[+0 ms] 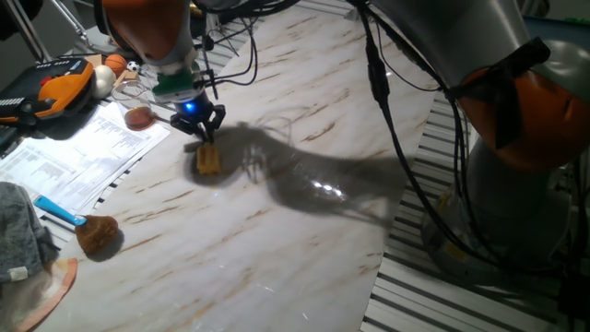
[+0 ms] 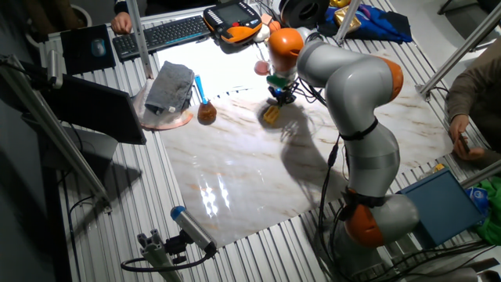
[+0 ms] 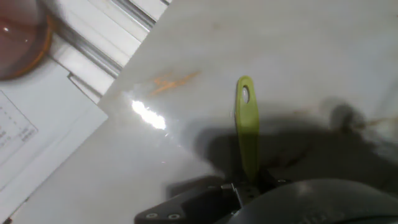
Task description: Scrub the table with a brush
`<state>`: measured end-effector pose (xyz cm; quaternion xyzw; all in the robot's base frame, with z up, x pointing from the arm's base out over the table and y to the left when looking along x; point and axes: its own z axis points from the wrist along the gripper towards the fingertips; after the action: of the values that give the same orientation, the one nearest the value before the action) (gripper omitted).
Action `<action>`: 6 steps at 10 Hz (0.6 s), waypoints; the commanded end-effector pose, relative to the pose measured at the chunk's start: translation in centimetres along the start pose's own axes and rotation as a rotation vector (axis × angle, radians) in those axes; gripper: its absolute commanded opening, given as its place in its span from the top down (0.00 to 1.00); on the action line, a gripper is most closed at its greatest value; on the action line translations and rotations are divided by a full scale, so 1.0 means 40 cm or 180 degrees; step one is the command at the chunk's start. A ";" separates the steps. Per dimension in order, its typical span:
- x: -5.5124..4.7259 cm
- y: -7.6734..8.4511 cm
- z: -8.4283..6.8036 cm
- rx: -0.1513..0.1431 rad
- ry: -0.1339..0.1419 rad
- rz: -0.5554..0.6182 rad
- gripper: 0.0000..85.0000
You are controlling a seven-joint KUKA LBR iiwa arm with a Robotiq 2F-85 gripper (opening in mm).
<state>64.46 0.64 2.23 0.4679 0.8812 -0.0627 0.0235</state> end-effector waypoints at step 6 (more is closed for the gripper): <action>0.091 -0.026 -0.013 0.0038 0.0062 0.0195 1.00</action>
<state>61.47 3.19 2.47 0.4956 0.8662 -0.0623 0.0130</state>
